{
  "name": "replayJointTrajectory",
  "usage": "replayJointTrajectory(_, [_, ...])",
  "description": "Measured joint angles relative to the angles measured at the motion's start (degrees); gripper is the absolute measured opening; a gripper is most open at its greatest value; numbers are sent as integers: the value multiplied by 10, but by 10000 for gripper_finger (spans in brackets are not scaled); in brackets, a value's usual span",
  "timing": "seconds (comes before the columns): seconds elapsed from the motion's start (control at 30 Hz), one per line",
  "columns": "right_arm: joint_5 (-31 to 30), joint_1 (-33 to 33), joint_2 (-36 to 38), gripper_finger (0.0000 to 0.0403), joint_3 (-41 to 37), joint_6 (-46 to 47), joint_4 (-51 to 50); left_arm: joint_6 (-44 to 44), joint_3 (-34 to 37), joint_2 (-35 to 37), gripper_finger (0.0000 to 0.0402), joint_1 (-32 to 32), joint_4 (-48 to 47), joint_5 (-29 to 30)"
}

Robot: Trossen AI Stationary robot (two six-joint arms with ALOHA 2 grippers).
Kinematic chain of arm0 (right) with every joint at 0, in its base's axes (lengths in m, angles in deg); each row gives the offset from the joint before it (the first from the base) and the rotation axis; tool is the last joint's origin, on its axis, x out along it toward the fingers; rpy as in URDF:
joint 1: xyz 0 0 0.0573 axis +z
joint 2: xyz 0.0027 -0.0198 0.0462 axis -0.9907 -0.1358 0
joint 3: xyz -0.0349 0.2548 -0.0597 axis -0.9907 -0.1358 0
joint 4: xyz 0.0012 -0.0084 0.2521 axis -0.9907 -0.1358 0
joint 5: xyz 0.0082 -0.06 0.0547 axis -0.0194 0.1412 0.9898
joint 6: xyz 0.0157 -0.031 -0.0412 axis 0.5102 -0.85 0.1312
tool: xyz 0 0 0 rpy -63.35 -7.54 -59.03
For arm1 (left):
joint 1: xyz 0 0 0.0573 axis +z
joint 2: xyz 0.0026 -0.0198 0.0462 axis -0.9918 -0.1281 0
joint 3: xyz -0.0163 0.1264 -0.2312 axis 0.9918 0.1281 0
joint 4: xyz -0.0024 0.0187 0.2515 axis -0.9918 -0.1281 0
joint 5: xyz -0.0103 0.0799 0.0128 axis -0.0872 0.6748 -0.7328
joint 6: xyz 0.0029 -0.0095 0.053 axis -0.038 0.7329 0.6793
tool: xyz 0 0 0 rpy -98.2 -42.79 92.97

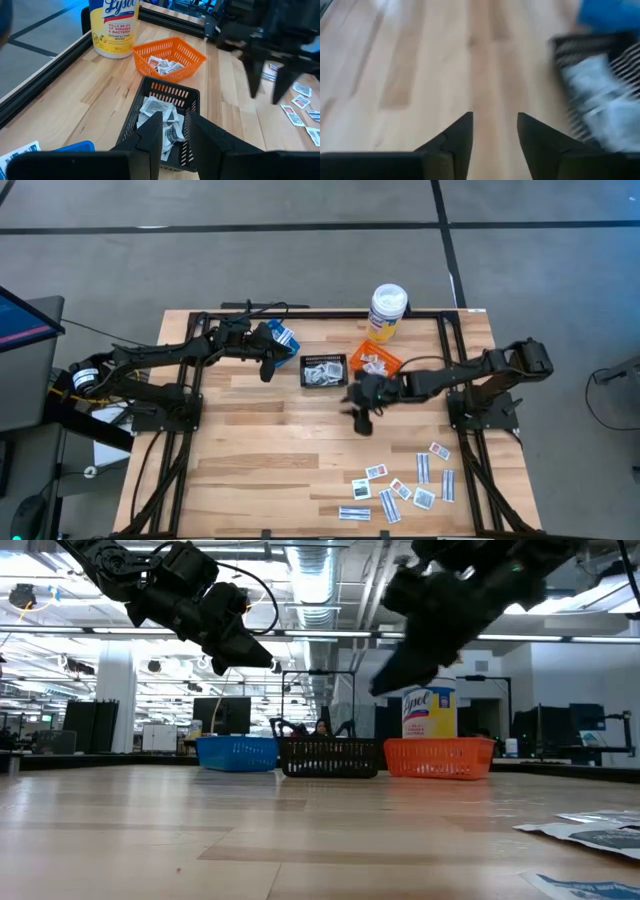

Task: Pick & Place First Aid Supplies
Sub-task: Put the ointment pack into the orange bin

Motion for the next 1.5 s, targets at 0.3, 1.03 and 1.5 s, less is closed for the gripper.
replayJointTrajectory(0.3, [27, 158, 0, 202, 0, 73, -145, 0, 0, 0, 89, 0, 0, 0])
replayJointTrajectory(1.03, [5, 297, -131, 224, 17, 209, -173, -1, 0, 0, 89, 0, -1, 0])
replayJointTrajectory(1.5, [-105, 298, -165, 139, 24, 194, -165, -2, 0, 0, 89, 0, -3, 0])
